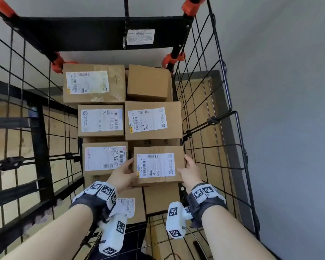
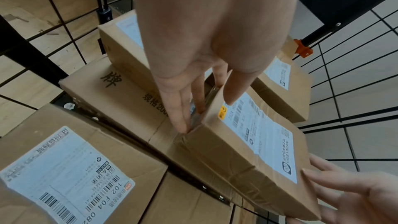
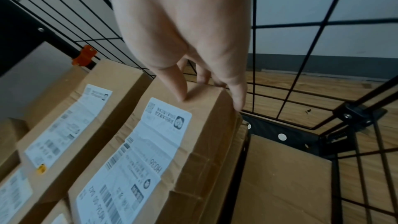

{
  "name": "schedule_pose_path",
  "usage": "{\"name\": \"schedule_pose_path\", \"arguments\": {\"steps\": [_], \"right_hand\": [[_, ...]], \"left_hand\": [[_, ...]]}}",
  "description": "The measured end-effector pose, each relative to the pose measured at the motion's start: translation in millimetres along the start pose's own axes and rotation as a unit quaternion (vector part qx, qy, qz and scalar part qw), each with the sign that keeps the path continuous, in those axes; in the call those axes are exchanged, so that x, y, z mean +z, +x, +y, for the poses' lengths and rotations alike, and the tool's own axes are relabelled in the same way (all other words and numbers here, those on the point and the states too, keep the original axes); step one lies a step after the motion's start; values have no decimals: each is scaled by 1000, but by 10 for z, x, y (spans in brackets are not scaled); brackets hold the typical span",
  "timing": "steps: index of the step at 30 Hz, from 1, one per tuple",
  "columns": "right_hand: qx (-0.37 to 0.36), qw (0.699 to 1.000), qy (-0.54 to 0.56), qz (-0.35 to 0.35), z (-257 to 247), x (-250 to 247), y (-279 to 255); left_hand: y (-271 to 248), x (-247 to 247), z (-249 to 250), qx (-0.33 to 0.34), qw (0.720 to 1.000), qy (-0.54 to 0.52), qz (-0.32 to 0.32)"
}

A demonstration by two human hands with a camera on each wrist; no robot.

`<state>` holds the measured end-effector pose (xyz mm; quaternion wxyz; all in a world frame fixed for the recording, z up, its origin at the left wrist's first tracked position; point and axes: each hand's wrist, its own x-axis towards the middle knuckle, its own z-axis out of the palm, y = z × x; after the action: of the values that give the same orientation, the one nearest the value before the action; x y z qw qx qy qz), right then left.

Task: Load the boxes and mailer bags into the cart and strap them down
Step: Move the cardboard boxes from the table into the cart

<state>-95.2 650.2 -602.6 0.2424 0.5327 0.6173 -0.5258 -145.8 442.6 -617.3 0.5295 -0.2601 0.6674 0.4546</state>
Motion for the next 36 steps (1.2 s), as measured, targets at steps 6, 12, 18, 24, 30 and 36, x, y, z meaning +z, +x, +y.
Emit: {"name": "schedule_pose_path", "arguments": {"steps": [6,12,18,24,30,36], "right_hand": [[7,1000,2,-20,45,30,138],[2,996,-79,-28,-104,67,141],[-39,984,-172,-13,-373,24,-286],[-147,957,-249,-15,-804,-86,-1118],[-269,926,-265,-16,-1053,-106,-2176],[-375,881,-285,-44,-947,45,-3220]], "left_hand": [[69,-16,6,-2,1000,-4,9],[-4,-27,76,43,997,48,35],[-431,-71,264,83,975,187,80],[-1240,-202,374,122,931,316,133],[-2335,-397,443,206,887,366,191],[-3462,-728,66,261,849,367,277]]}}
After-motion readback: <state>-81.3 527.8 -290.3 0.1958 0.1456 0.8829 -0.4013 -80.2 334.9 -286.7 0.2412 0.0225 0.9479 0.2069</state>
